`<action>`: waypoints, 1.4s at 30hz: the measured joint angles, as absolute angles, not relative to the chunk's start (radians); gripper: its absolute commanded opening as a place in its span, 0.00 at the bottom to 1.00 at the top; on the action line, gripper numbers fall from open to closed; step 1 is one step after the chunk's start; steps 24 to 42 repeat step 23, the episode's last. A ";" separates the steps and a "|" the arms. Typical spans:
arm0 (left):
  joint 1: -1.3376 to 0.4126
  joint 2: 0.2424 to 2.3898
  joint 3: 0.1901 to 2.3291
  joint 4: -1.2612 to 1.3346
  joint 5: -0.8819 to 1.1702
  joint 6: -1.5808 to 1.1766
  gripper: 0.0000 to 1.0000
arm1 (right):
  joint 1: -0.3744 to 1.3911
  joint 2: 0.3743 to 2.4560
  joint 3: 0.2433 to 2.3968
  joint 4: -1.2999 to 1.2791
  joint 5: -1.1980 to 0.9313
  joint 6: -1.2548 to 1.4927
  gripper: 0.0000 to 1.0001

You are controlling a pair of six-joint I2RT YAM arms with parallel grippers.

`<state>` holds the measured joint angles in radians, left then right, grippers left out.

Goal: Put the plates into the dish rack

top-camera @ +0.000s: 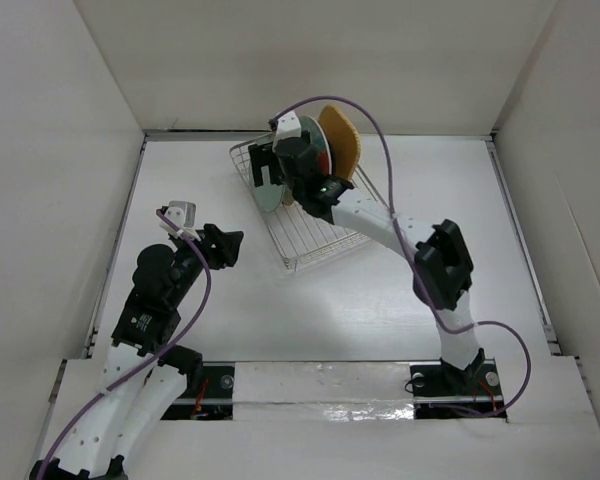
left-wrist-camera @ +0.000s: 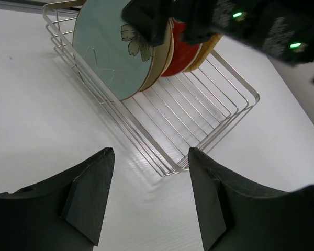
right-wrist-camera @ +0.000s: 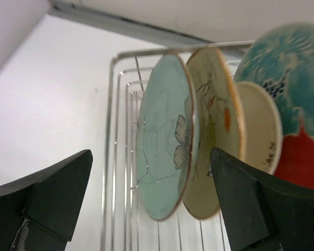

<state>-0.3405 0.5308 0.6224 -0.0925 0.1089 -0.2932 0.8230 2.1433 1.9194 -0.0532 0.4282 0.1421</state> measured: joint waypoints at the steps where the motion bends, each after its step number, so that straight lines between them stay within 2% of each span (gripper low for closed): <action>1: -0.340 0.531 0.622 -0.095 0.106 -0.294 0.59 | 0.823 2.096 1.889 -0.046 0.420 0.147 1.00; 5: -0.340 0.533 0.622 -0.099 0.097 -0.297 0.63 | 0.825 1.867 1.719 0.008 0.399 0.163 1.00; 14: -0.340 0.525 0.622 -0.102 0.096 -0.297 0.63 | 0.852 1.458 1.277 0.147 0.382 0.199 0.99; 18: -0.340 0.506 0.622 -0.101 0.097 -0.297 0.62 | 0.881 1.290 1.044 0.133 0.387 0.220 0.99; 23: -0.340 0.503 0.622 -0.097 0.103 -0.297 0.62 | 0.886 1.077 0.888 0.089 0.411 0.252 0.98; 42: -0.340 0.503 0.622 -0.097 0.103 -0.297 0.62 | 0.886 1.077 0.888 0.089 0.411 0.252 0.98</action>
